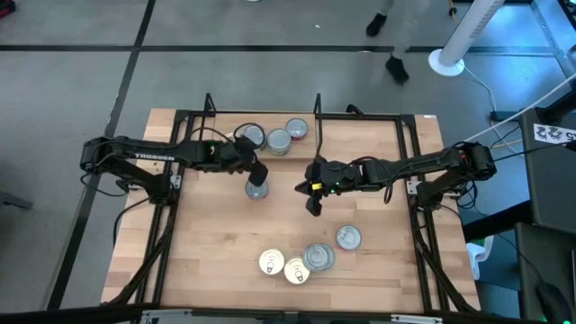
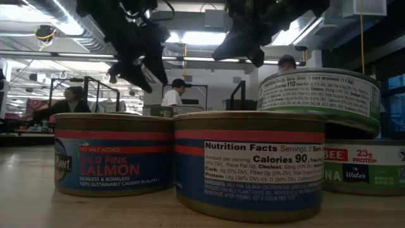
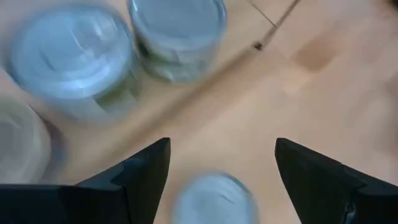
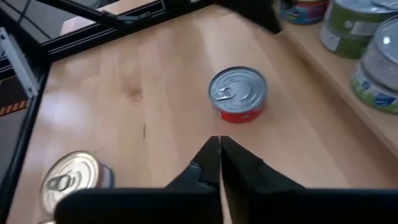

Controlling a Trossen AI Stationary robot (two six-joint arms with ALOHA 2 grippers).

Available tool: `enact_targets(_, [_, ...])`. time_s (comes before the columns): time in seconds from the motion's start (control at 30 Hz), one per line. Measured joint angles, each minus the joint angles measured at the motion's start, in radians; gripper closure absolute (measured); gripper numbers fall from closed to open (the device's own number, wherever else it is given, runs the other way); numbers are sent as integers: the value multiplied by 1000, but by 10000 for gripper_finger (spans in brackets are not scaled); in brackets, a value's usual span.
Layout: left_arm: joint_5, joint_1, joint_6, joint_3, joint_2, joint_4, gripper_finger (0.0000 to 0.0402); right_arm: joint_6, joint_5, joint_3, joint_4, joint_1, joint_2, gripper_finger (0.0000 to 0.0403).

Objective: Stack canned seafood by type on shelf
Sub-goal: Stack the red tuna can on top of the other red tuna can on the shelf

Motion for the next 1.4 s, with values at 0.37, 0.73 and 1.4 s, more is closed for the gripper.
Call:
enact_targets(0.37, [219, 0, -357, -14, 0, -245, 161, 55, 76, 1, 8, -7, 9, 255])
enact_targets(0.73, [276, 0, -499, -193, 1, -53, 201, 138, 58, 1, 22, -35, 131, 233])
enact_targets(1.4, [289, 26, -607, -376, 1, 192, 259, 136, 14, 0, 176, -35, 236, 233])
